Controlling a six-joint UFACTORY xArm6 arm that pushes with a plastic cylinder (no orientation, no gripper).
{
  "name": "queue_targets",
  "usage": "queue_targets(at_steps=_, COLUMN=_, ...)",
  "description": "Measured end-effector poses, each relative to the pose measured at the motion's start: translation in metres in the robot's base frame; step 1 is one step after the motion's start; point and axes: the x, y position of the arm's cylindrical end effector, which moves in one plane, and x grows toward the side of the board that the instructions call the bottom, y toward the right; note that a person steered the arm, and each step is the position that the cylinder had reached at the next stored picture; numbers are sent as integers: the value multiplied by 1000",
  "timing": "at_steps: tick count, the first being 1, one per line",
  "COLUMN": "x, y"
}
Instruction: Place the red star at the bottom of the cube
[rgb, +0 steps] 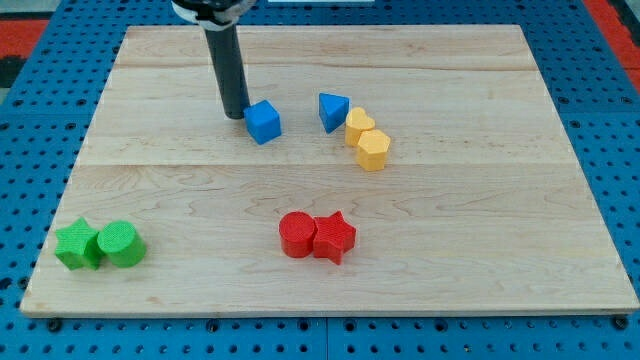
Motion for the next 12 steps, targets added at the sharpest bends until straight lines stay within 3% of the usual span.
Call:
queue_targets(at_steps=4, x=34, y=-29)
queue_targets(at_steps=9, x=20, y=-22)
queue_targets(at_steps=11, x=116, y=-49)
queue_targets(at_steps=12, x=160, y=-21)
